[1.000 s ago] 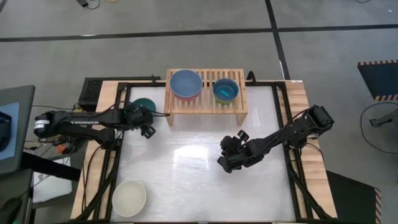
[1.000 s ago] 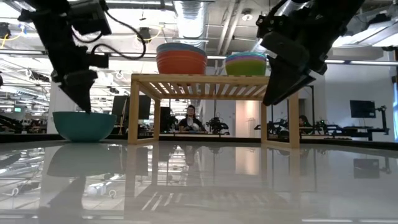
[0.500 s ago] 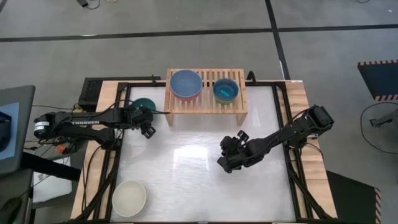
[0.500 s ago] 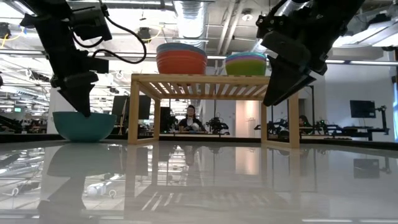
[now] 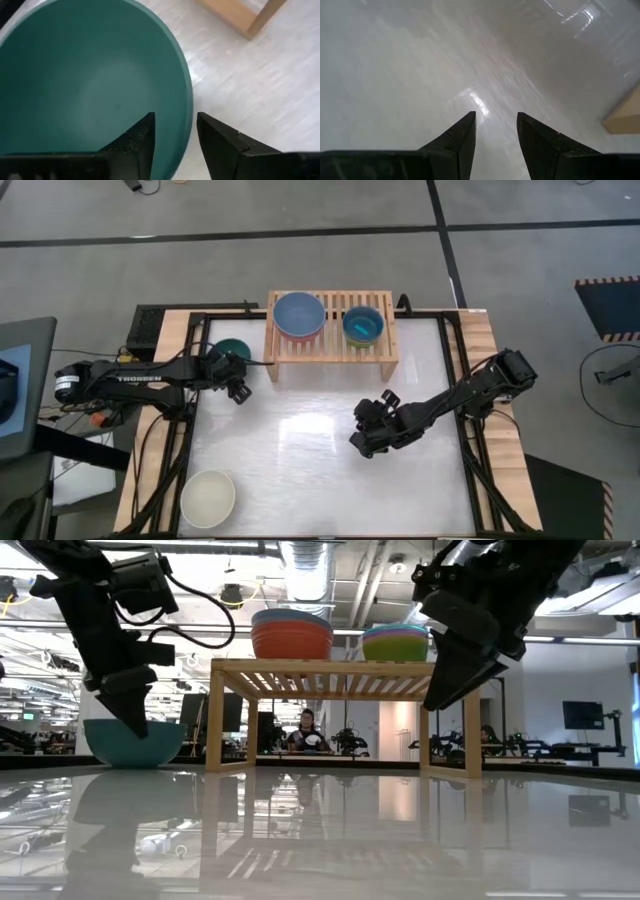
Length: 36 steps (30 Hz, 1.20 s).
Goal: Place and stack bowls onto a shelf
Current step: Stack the green bowl on top of the blue bowl on the shelf
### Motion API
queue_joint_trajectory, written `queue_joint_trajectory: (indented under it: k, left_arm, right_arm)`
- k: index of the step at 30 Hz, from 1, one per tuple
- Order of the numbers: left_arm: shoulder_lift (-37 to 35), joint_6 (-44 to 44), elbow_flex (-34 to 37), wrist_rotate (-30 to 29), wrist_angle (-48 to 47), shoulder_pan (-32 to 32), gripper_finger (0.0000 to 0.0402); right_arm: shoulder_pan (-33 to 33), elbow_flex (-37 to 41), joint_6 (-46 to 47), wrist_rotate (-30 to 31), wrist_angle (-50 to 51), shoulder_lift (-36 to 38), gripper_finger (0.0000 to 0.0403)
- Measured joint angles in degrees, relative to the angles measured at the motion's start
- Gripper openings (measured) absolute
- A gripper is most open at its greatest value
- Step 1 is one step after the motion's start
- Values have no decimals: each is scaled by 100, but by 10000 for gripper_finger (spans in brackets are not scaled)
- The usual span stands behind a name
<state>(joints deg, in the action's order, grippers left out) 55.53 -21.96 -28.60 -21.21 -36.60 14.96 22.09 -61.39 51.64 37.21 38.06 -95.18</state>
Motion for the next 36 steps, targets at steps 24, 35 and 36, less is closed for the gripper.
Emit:
queue_joint_trajectory:
  k: [24, 35, 36]
  left_arm:
    - [284, 846, -1624, 249, -1630, -217, 0]
    - [340, 3687, -3876, -222, -1932, -708, 0]
    - [370, 4025, -4083, -213, -1932, -709, 0]
  right_arm:
    - [-9, -4, -370, -122, -35, -2, 168]
    - [-9, -4, -420, -136, -39, -2, 168]
    - [-9, -4, -427, -138, -44, -2, 168]
